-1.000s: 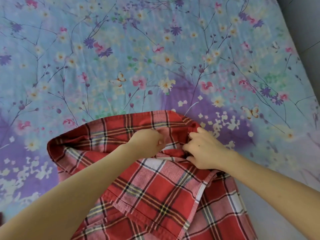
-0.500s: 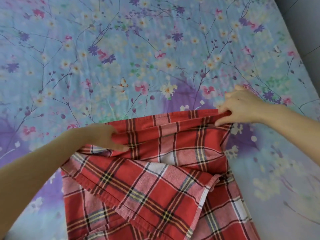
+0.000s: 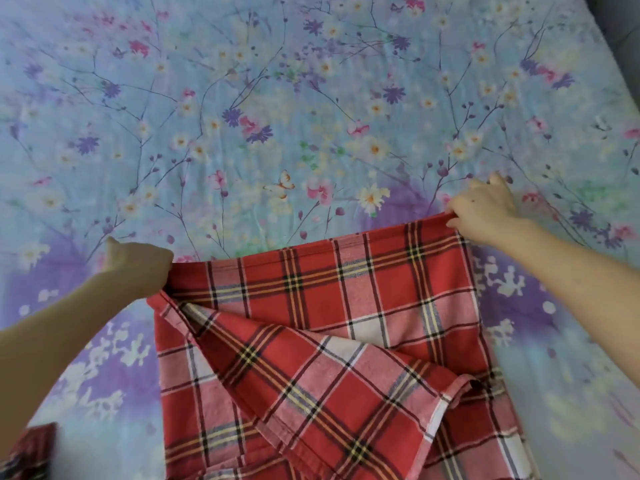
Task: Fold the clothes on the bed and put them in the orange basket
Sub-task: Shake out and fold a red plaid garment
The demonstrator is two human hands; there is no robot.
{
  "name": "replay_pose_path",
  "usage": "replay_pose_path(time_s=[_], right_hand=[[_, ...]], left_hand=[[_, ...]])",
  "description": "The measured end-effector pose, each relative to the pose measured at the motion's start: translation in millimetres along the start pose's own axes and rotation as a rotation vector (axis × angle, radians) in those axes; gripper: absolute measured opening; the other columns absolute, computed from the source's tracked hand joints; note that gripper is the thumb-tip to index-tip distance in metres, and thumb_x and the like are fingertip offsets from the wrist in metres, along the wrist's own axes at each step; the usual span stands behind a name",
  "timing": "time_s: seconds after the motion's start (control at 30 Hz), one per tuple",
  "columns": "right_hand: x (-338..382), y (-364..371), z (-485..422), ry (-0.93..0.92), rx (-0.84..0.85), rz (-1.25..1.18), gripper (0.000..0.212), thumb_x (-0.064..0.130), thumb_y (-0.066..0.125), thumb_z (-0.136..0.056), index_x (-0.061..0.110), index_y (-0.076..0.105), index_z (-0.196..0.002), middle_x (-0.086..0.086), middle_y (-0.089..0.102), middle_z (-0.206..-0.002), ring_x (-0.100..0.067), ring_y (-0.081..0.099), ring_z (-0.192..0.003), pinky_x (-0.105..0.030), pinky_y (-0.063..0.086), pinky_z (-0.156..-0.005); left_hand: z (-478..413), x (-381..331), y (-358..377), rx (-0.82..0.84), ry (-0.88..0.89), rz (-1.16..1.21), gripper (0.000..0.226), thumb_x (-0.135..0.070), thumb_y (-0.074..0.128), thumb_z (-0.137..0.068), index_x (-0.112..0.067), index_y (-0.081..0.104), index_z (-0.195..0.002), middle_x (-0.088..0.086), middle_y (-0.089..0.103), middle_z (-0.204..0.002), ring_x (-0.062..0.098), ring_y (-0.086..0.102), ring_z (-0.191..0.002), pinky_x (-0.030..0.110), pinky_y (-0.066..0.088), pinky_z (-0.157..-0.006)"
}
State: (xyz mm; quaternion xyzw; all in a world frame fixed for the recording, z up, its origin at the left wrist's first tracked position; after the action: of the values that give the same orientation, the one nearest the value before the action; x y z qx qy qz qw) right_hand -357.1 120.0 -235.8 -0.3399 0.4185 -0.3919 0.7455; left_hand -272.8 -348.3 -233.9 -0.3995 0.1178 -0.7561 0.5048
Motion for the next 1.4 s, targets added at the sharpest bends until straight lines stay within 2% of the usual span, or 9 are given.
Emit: replay_pose_path(time_s=[0.3,0.43,0.57,0.73,0.83,0.93,1.07,1.23,1.4], right_hand=[[-3,-3,3,0.269,-0.255,-0.568,0.035,-0.005,0.058,-0.072,0.011,0.064,-0.103,-0.014,0.058,-0.112,-0.035,0.048,-0.107,-0.04,0.039,-0.088],[60,-35,76,-0.226,-0.476,-0.744,0.033,0.002,0.056,-0.069,0.007,0.065,-0.101,-0.012,0.06,-0.102,-0.031,0.053,-0.094,-0.038,0.039,-0.087],[145,-6,195,-0.827,-0.248,-0.588,0.051,0.012,0.064,-0.063,0.019,0.064,-0.113,-0.006,0.061,-0.114,-0.024,0.055,-0.105,-0.043,0.043,-0.093],[182,62,241,-0.951,-0.009,-0.114,0.086,0.048,0.077,-0.057,0.034,0.045,-0.136,-0.008,0.048,-0.14,-0.029,0.043,-0.131,-0.056,0.021,-0.104],[191,52,237,-0.941,-0.173,-0.172,0.039,0.021,0.068,-0.072,0.026,0.065,-0.11,-0.005,0.065,-0.117,-0.026,0.059,-0.112,-0.05,0.029,-0.102],[169,21,216,-0.7,-0.213,-0.701,0.029,0.006,0.051,-0.074,0.019,0.071,-0.09,0.004,0.071,-0.091,-0.014,0.065,-0.088,-0.03,0.046,-0.086],[86,42,153,0.155,0.017,-1.549,0.033,-0.008,0.052,-0.08,0.021,0.069,-0.085,0.001,0.069,-0.091,-0.017,0.062,-0.09,-0.025,0.045,-0.085],[38,69,99,0.488,0.129,-1.464,0.021,0.001,0.062,-0.084,0.001,0.065,-0.105,0.002,0.058,-0.074,-0.01,0.051,-0.066,-0.012,0.037,-0.058],[46,49,62,0.461,0.115,-1.449,0.061,0.024,0.074,-0.079,0.006,0.049,-0.131,-0.012,0.055,-0.128,-0.024,0.054,-0.113,-0.032,0.04,-0.096]], left_hand=[[4,-10,-12,-0.292,-0.107,0.101,0.038,-0.01,0.056,-0.079,-0.016,0.056,-0.117,0.004,0.064,-0.103,0.026,0.059,-0.099,0.034,0.038,-0.089],[54,-50,-23,-0.72,0.345,0.215,0.043,0.011,0.072,-0.034,-0.001,0.063,-0.074,0.017,0.057,-0.071,0.036,0.056,-0.067,0.044,0.046,-0.063],[111,-112,43,-0.604,0.808,-0.036,0.077,-0.003,0.069,-0.03,-0.014,0.069,-0.106,0.018,0.065,-0.107,0.036,0.06,-0.099,0.045,0.041,-0.093],[112,-119,58,-0.608,0.764,-0.008,0.092,0.0,0.07,-0.028,-0.017,0.064,-0.119,0.021,0.063,-0.117,0.038,0.062,-0.104,0.04,0.015,-0.114],[107,-108,66,-0.613,0.728,0.049,0.088,0.001,0.071,-0.035,-0.012,0.059,-0.121,0.02,0.061,-0.12,0.037,0.061,-0.108,0.039,0.02,-0.109],[99,-85,64,-0.629,0.62,0.208,0.059,-0.013,0.069,-0.055,-0.008,0.062,-0.114,0.015,0.064,-0.116,0.035,0.063,-0.103,0.043,0.04,-0.09],[88,-47,26,-0.731,0.342,0.586,0.039,-0.028,0.039,-0.076,-0.007,0.071,-0.086,0.013,0.071,-0.073,0.035,0.067,-0.068,0.041,0.046,-0.069],[23,-14,7,-0.463,-0.035,0.953,0.021,-0.029,0.057,-0.091,-0.012,0.065,-0.101,0.015,0.07,-0.094,0.037,0.061,-0.092,0.035,0.042,-0.072],[-11,-7,25,-0.312,-0.047,0.857,0.031,-0.046,0.051,-0.091,-0.018,0.062,-0.095,0.008,0.066,-0.093,0.032,0.058,-0.089,0.035,0.042,-0.079]])
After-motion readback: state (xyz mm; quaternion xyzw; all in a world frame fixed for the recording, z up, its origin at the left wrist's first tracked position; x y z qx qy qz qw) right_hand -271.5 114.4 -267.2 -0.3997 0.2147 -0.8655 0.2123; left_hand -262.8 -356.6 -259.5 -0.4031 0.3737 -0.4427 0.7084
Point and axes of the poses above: each hand's wrist, its own z-axis away from the middle knuckle, its own y-axis out of the palm, x = y × z, the point moved 9 cm from there along -z, towards the middle knuckle
